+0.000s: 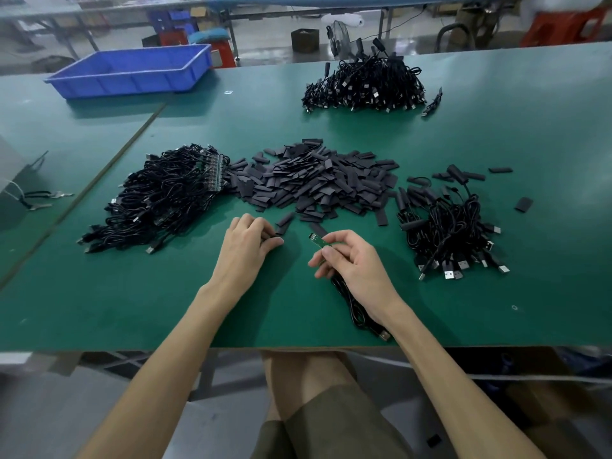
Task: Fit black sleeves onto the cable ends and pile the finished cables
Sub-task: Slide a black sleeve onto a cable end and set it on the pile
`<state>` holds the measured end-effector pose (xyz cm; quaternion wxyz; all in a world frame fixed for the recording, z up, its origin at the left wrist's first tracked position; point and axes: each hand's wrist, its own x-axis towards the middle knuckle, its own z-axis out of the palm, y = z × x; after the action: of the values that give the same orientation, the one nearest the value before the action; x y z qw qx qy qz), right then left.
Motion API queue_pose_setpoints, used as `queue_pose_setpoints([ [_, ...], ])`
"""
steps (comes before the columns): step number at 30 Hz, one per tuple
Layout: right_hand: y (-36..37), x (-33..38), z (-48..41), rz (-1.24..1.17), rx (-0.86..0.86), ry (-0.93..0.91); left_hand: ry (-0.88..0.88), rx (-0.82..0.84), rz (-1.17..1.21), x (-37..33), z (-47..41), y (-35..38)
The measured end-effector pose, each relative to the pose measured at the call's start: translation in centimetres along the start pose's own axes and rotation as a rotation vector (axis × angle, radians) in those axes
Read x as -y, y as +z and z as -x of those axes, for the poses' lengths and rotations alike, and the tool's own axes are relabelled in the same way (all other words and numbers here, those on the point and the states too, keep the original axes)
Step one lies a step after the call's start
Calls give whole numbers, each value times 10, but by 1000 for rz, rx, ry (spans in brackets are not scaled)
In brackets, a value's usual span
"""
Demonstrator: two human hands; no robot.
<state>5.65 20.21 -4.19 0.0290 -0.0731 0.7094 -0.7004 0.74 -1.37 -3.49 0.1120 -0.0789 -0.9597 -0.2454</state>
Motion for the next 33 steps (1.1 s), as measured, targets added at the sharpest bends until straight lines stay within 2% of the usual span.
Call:
queue_pose_setpoints([
  [7,0,-2,1,3,1,-32,-156,44,77,0,-4,2],
  [11,1,-2,1,-3,-9,-44,-41,26,1,-1,-1,4],
  [14,1,-3,0,9,-16,-44,45,34,84,-3,4,3],
  [17,1,-4,-1,21,-29,-34,60,62,226,-9,8,2],
  [23,3,-5,-1,10,-52,-16,102,-14,531,-25,16,4],
  [28,-1,-5,0,-56,-69,-14,155,-96,600,-28,19,6],
  [33,-2,-6,0,-77,-87,-19,206,-107,609,-27,24,6],
])
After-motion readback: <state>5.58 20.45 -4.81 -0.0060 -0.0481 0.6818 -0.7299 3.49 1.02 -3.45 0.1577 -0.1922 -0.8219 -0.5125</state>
